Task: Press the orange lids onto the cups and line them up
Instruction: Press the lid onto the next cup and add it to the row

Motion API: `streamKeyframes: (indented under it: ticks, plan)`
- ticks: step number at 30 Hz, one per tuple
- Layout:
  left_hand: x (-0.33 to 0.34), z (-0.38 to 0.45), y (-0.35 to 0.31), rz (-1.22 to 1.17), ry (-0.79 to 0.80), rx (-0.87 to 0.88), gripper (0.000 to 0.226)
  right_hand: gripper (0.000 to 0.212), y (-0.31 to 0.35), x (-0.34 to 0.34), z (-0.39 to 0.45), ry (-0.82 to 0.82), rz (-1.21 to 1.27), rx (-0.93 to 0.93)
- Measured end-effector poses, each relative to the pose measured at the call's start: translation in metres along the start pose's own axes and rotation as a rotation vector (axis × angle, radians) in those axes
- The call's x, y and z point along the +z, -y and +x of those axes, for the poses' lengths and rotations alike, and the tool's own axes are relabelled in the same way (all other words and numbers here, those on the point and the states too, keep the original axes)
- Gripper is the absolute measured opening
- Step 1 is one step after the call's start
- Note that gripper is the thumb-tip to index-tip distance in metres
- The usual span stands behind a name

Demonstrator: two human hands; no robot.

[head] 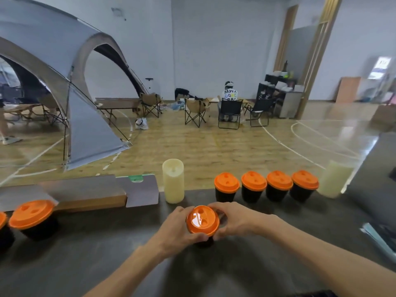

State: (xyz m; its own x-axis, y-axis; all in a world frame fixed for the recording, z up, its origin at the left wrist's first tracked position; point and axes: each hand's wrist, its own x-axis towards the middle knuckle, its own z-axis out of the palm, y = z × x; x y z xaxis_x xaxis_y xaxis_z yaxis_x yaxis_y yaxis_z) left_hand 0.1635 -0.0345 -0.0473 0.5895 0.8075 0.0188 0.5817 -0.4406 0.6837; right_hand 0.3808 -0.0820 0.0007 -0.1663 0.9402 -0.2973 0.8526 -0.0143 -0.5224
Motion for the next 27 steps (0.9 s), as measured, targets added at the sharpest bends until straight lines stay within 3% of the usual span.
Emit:
streamKeyframes:
  ticks: [7, 15, 20, 23, 27]
  plan:
    - [0.007, 0.000, 0.001, -0.141, 0.023, 0.009, 0.087, 0.105, -0.016, -0.004, 0.006, 0.077, 0.003, 0.013]
    - [0.016, -0.004, 0.008, -0.211, -0.021, 0.010, 0.098, 0.103, -0.028, -0.007, 0.016, 0.082, -0.138, -0.100]
    - [0.021, -0.005, 0.010, -0.183, -0.037, 0.018, 0.102, 0.089, -0.036, 0.021, -0.003, -0.232, -0.296, -0.142]
    - [0.022, -0.005, 0.011, -0.190, -0.055, 0.030, 0.103, 0.070, -0.033, 0.047, -0.019, -0.460, -0.300, -0.171]
    - [0.022, -0.004, 0.010, -0.170, -0.061, 0.043, 0.098, 0.034, -0.021, 0.060, -0.029, -0.780, -0.491, -0.311]
